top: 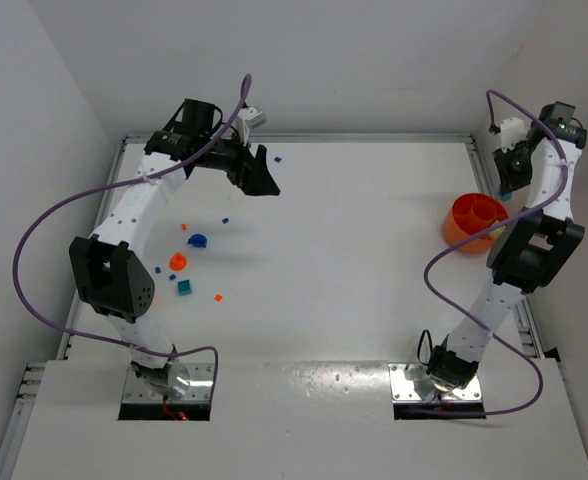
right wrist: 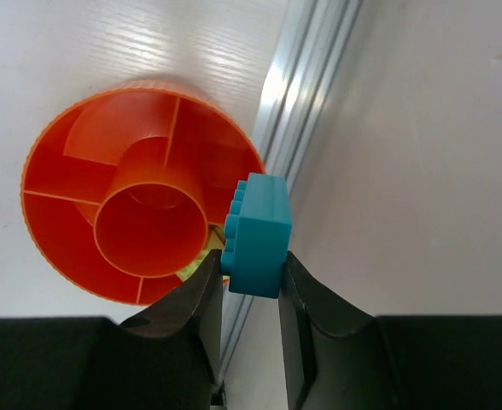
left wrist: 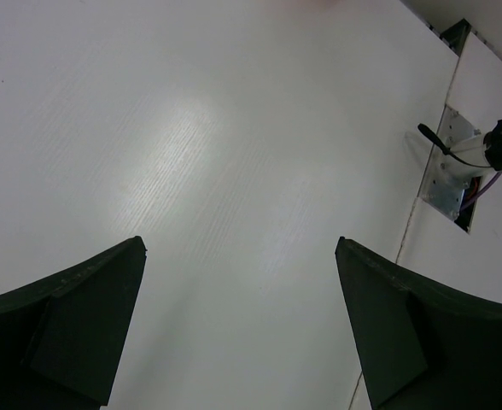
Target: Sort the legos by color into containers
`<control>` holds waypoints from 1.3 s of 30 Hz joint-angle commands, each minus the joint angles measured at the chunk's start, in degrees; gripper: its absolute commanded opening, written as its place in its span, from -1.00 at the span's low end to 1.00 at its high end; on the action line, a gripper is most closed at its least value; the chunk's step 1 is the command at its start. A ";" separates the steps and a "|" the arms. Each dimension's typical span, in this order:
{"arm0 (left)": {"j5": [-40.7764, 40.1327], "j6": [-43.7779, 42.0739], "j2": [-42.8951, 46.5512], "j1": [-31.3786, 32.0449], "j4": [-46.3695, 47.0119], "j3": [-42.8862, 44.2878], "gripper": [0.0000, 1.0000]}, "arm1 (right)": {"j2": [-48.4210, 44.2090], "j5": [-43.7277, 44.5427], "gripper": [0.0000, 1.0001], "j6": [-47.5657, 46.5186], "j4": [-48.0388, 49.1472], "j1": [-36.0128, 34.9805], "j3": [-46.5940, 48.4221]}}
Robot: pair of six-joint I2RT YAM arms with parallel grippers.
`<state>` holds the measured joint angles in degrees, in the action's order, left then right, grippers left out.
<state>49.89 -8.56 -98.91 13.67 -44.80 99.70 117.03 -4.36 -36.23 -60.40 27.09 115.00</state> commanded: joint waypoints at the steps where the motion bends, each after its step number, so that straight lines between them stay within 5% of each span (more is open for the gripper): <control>1: 0.65 -1.02 0.48 -0.14 0.06 1.46 0.99 | 1.88 -3.81 -0.98 -1.48 -3.58 0.33 3.91; 11: 0.12 -1.02 0.48 -0.14 0.06 0.93 0.99 | 4.61 -4.34 -0.84 -1.48 -5.69 0.33 4.44; 16: -1.28 -1.02 0.48 0.39 0.06 0.93 0.99 | 4.61 -3.81 -0.38 -1.48 -5.69 0.33 3.30; 22: -4.80 0.65 1.00 0.39 1.46 0.93 0.99 | 1.45 -4.42 -0.04 -0.33 -4.55 -0.19 2.77; 31: -19.45 11.28 6.17 -3.38 4.46 -3.45 0.99 | -8.83 -15.14 0.02 2.13 -11.66 -2.04 6.11; 36: -17.99 -8.60 11.10 -10.22 -8.18 -7.14 0.99 | -17.79 -22.97 0.05 4.67 -13.07 -6.60 -4.49; 39: -20.96 -18.99 15.49 -12.96 -14.43 -11.89 0.82 | -21.58 -25.78 0.05 7.48 -12.37 -9.42 -10.31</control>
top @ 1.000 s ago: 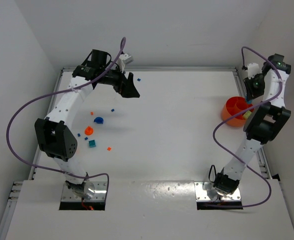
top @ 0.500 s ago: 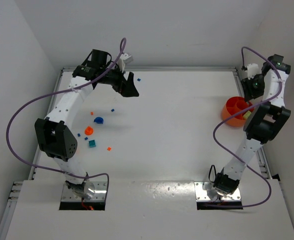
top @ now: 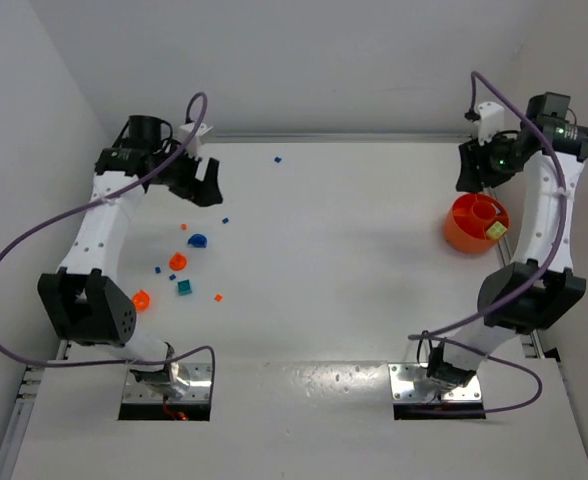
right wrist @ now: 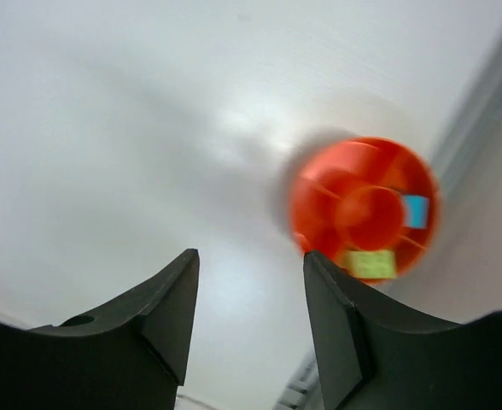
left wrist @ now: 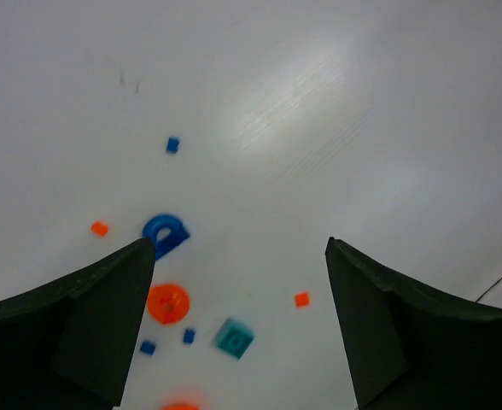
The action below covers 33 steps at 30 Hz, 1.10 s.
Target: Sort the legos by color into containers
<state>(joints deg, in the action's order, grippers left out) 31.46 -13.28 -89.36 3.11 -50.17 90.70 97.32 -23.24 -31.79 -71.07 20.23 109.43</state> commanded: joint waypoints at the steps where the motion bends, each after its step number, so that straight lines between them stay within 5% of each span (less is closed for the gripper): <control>1: -3.68 -16.84 6.82 -4.41 -10.54 -4.02 0.71 | -2.39 -7.42 0.05 4.79 -1.18 -4.56 -5.88; 4: -5.79 -27.45 10.24 -8.81 -15.73 -9.99 0.53 | -3.10 -8.22 0.05 7.61 0.05 -8.34 -9.40; 10: -8.61 -49.62 16.14 -11.55 -22.87 -27.22 0.67 | -3.63 -7.08 0.05 9.99 1.80 -13.72 -13.44; 21: -10.55 -50.71 24.06 -11.02 -2.93 -47.09 0.69 | -2.57 -3.92 0.18 15.00 3.39 -21.54 -14.59; 33: -8.09 -52.29 14.94 -11.02 6.32 -45.89 0.69 | -2.04 -0.58 0.23 17.38 3.92 -25.58 -15.65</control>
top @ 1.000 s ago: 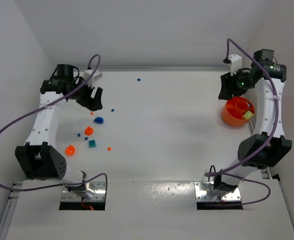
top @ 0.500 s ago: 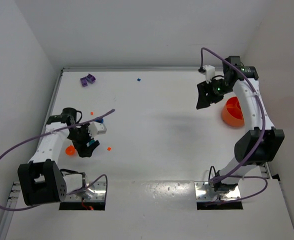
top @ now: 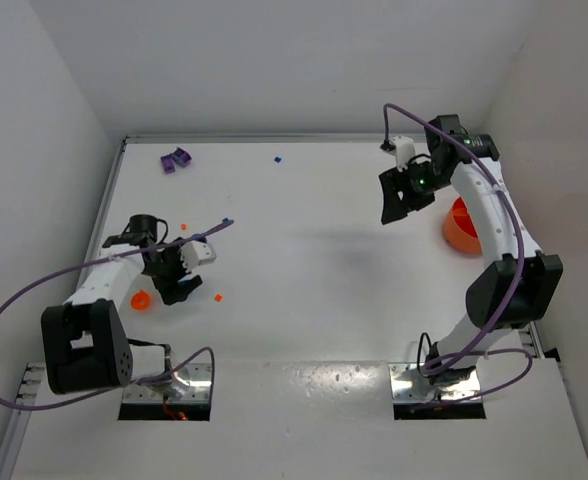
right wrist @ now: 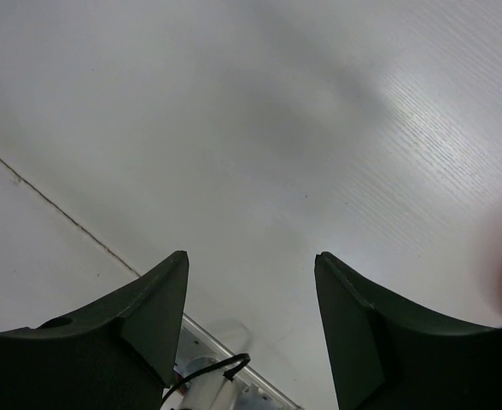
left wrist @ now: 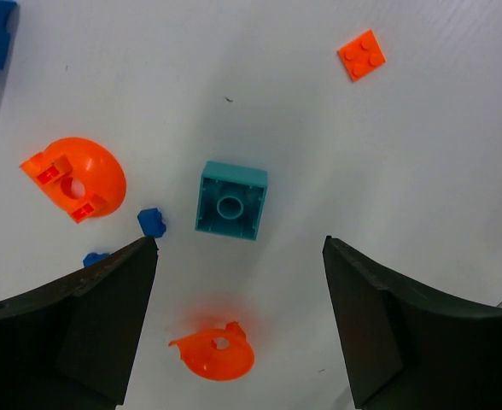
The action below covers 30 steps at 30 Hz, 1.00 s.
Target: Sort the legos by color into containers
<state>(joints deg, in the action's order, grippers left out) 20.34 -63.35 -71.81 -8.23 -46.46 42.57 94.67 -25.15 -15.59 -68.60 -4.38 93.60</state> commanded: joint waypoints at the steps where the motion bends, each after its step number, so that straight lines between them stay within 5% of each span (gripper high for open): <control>1: 3.56 -2.21 -3.42 0.32 2.60 2.78 0.69 | 0.60 1.33 0.23 1.18 1.45 -0.98 0.18; 30: 0.06 -1.69 -13.18 2.43 7.70 1.38 0.61 | 2.18 2.91 0.23 1.18 1.98 -2.56 0.18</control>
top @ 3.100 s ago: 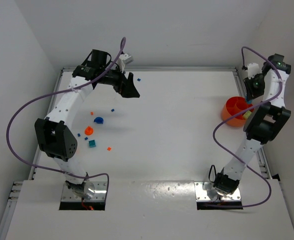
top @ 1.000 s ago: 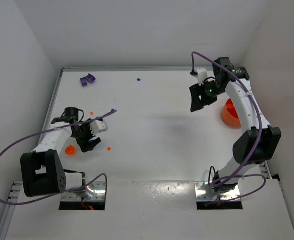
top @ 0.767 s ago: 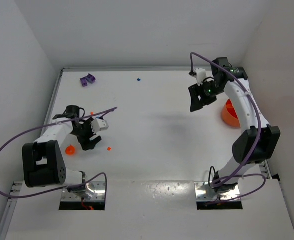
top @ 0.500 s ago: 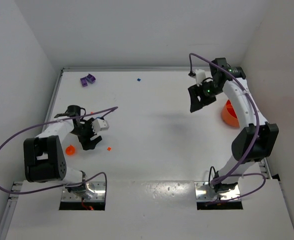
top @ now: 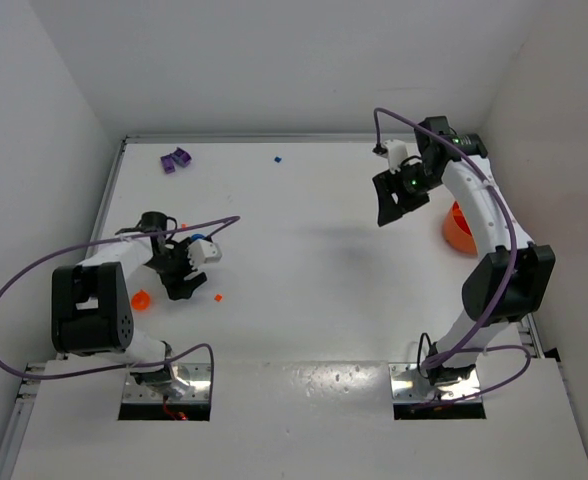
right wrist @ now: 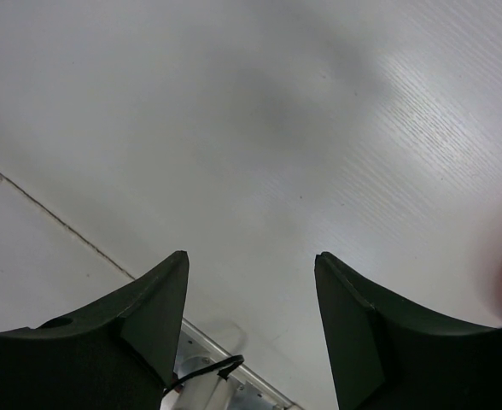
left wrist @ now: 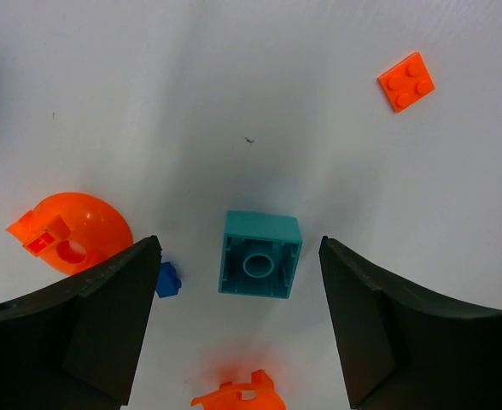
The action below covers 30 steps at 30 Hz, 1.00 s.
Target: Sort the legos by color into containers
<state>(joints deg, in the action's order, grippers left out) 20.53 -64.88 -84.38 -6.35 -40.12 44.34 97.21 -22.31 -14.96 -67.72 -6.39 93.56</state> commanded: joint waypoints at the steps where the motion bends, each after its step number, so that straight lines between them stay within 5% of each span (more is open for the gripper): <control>1: -0.14 -0.16 -0.61 0.55 1.88 -0.39 0.61 | -0.35 0.07 0.23 0.55 1.10 -0.55 0.22; 11: -2.69 0.37 -0.61 0.55 4.25 -3.99 0.45 | -0.88 0.60 0.23 1.07 2.15 -1.08 -0.31; 16: -1.91 0.90 -0.08 0.55 4.26 -4.00 0.19 | -0.88 -0.80 0.23 2.12 2.16 -1.08 -0.83; 24: 7.93 0.90 5.18 1.16 0.13 -0.05 -0.01 | -1.94 -19.86 0.23 8.62 3.56 -1.60 -7.95; 30: 17.25 8.44 11.51 4.23 -2.51 6.45 -0.07 | -0.10 -33.31 0.23 12.50 6.02 -2.13 -6.99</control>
<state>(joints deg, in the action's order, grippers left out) 28.97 -60.20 -76.73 -3.97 -41.41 46.39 97.25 -44.45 -5.21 -64.45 -8.05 84.36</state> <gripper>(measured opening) 0.467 0.612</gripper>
